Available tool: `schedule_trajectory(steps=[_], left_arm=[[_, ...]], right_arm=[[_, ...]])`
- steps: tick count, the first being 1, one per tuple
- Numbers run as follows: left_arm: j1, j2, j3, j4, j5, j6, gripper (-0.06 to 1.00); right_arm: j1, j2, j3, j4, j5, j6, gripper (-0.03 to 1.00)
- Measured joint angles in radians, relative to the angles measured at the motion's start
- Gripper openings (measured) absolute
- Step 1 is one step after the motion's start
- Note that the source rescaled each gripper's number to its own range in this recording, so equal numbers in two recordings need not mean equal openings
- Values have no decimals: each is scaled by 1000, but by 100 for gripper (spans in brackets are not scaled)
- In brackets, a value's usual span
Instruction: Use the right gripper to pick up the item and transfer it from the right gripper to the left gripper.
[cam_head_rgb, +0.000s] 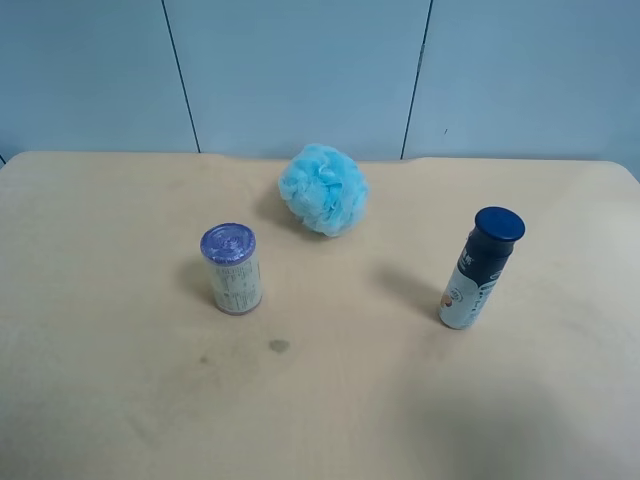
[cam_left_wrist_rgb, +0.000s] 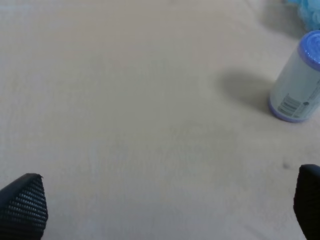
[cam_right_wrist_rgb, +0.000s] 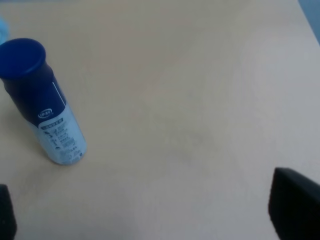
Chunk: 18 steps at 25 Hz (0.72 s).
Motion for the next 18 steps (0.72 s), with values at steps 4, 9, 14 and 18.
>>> schedule_trajectory(steps=[4, 9, 14, 18], left_arm=[[0, 0, 0, 0, 0, 0, 100], [0, 0, 0, 0, 0, 0, 100], [0, 0, 0, 0, 0, 0, 100], [0, 0, 0, 0, 0, 0, 100]], right_arm=[[0, 0, 0, 0, 0, 0, 100], [0, 0, 0, 0, 0, 0, 100], [0, 0, 0, 0, 0, 0, 100], [0, 0, 0, 0, 0, 0, 100]])
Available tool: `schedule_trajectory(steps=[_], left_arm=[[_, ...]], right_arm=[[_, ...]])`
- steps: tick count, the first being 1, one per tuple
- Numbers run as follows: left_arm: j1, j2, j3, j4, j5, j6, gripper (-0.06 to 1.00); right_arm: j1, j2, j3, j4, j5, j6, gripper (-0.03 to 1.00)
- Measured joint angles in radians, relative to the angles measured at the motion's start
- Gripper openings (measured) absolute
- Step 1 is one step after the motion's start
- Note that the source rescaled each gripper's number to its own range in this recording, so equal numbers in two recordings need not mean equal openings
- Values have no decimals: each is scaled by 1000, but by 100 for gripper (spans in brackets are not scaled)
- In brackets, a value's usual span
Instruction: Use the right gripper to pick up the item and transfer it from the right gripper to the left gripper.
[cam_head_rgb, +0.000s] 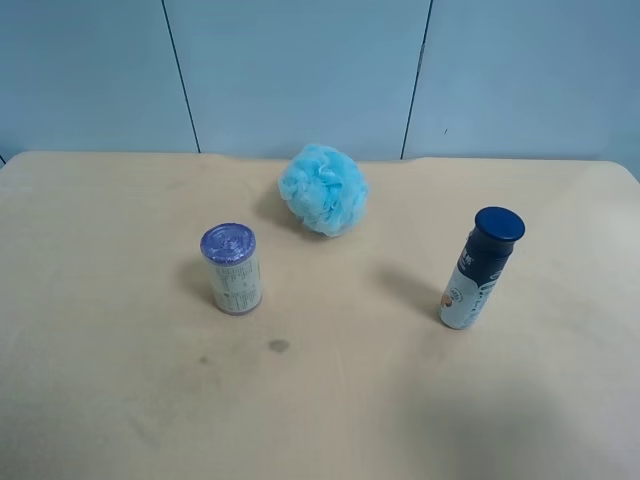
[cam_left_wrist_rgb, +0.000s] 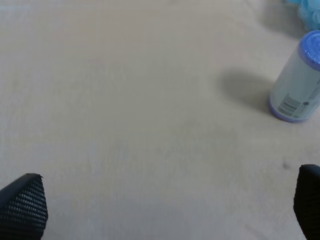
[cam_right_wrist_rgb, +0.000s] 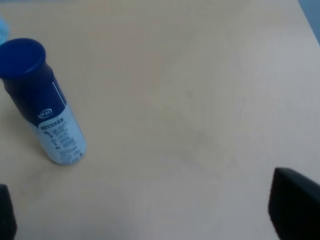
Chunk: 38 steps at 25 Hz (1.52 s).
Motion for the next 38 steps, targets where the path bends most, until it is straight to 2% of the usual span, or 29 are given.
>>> schedule_trajectory(steps=[17, 20, 27, 32, 38], left_arm=[[0, 0, 0, 0, 0, 0, 100], [0, 0, 0, 0, 0, 0, 100], [0, 0, 0, 0, 0, 0, 100], [0, 0, 0, 0, 0, 0, 100], [0, 0, 0, 0, 0, 0, 100]], right_arm=[[0, 7, -7, 28, 10, 0, 100], [0, 102, -72, 44, 36, 0, 100], [6, 505, -342, 69, 61, -66, 100], [100, 779, -513, 79, 81, -81, 100], [289, 1086, -653, 32, 137, -79, 100]])
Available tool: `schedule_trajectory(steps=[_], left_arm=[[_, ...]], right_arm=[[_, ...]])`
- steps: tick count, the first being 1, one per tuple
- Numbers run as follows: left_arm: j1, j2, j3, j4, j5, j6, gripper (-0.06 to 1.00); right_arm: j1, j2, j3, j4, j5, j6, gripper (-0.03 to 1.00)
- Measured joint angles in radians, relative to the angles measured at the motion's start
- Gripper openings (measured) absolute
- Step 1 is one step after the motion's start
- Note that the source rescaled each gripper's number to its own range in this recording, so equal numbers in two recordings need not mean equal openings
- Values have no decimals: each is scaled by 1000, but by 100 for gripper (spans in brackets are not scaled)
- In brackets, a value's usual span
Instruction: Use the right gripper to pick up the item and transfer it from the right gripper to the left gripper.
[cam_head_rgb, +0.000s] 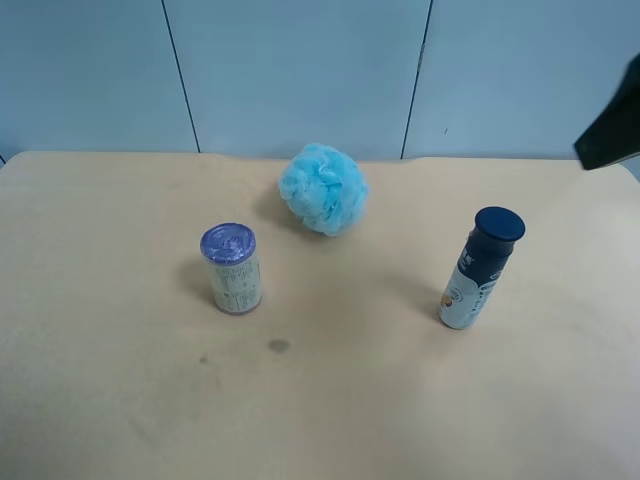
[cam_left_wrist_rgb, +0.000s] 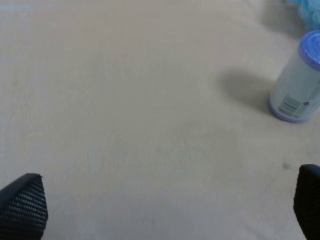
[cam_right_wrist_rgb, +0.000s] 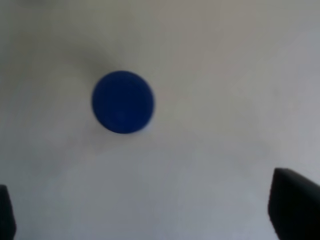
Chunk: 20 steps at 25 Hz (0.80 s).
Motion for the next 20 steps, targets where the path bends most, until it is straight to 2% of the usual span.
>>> schedule_trajectory(steps=[6, 12, 20], left_arm=[[0, 0, 0, 0, 0, 0, 100], [0, 0, 0, 0, 0, 0, 100], [0, 0, 0, 0, 0, 0, 100]], right_arm=[[95, 262, -87, -1, 0, 15, 100], [99, 410, -92, -5, 3, 1, 100], [99, 475, -87, -37, 10, -32, 100]])
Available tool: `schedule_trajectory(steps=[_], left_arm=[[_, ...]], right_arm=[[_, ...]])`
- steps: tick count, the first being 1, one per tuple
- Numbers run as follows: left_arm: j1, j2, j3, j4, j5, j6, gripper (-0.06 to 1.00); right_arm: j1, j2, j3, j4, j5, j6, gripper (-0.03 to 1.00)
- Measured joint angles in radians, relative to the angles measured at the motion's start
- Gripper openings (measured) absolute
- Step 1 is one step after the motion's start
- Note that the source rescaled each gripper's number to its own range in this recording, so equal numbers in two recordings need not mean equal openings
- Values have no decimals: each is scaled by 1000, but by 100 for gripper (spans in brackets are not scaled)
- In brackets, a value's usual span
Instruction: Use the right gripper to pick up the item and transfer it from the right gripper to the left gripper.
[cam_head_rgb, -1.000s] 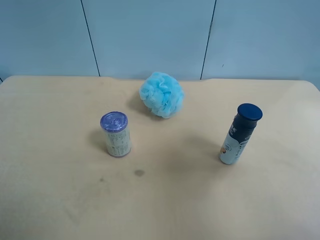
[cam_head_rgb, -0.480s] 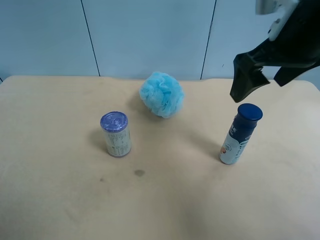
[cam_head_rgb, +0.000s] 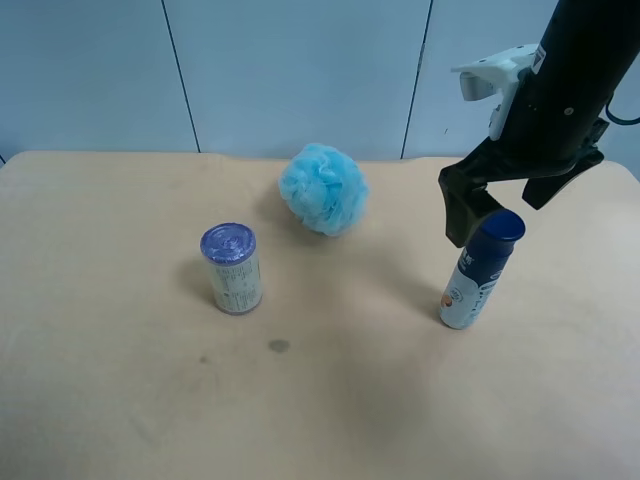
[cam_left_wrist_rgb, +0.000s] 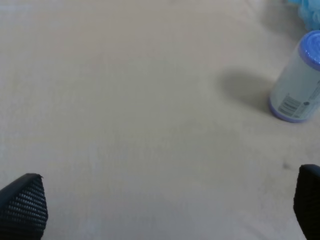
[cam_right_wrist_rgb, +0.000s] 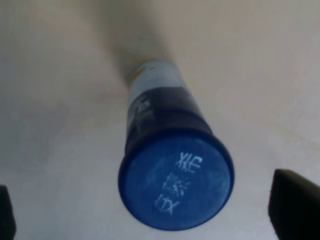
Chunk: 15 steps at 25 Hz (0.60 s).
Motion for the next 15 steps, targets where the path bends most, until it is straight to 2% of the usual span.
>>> schedule_trajectory(steps=[5, 9, 15], left_arm=[[0, 0, 0, 0, 0, 0, 100], [0, 0, 0, 0, 0, 0, 100], [0, 0, 0, 0, 0, 0, 100]], right_arm=[[0, 5, 89, -7, -2, -29, 100], [0, 6, 167, -36, -67, -41, 100], [0, 8, 175, -51, -163, -45, 100]])
